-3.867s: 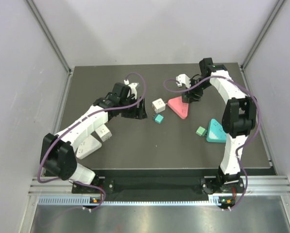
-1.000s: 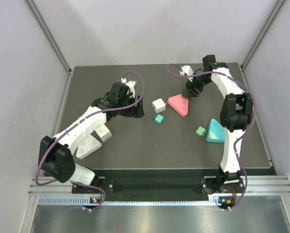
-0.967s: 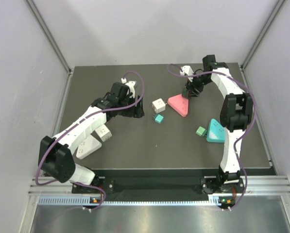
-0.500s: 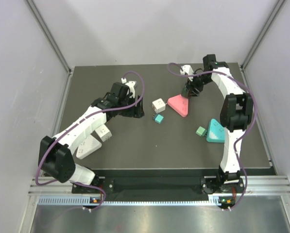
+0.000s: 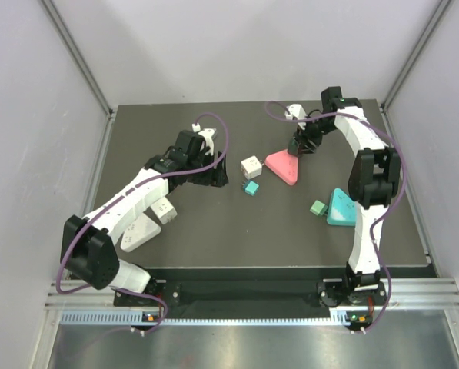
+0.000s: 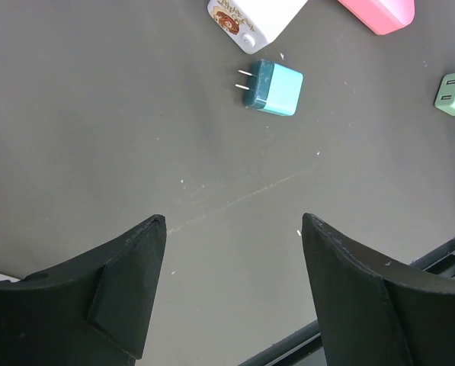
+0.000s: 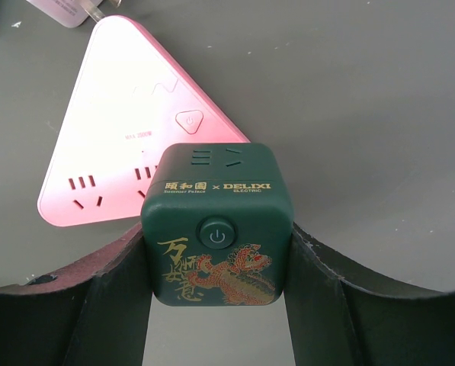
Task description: Insert the plug
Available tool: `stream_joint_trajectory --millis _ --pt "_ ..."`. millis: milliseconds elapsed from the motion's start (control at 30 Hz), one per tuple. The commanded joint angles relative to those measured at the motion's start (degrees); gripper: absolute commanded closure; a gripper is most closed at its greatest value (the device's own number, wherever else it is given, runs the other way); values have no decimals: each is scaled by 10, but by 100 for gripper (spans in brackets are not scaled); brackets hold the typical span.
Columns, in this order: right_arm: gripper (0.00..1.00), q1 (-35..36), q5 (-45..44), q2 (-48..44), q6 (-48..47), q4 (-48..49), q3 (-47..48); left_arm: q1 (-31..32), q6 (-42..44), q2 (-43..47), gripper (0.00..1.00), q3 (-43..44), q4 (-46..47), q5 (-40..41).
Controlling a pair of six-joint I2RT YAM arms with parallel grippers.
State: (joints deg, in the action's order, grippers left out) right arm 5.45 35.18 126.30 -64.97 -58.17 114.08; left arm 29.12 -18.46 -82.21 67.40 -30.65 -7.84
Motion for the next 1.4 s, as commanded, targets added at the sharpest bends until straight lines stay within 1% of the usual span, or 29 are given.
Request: stream_joint_trajectory --millis 0,267,533,733,900,1067,1367 --pt "100 -6 15 14 -17 -2 18 -2 6 24 23 6 8 5" --pt "100 -7 23 26 -24 -6 17 -1 6 23 23 6 9 5" --pt "100 -7 31 22 -67 -47 24 -2 6 23 23 6 9 3" --pt "100 -7 39 20 -79 -78 38 -3 6 24 23 5 9 4" --pt "100 -7 21 19 -62 -55 36 -4 5 23 23 6 9 0" --pt "100 -2 6 39 -44 -42 40 -5 5 24 23 5 9 2" --pt "100 10 -24 66 -24 -54 45 -5 5 24 24 6 9 1"
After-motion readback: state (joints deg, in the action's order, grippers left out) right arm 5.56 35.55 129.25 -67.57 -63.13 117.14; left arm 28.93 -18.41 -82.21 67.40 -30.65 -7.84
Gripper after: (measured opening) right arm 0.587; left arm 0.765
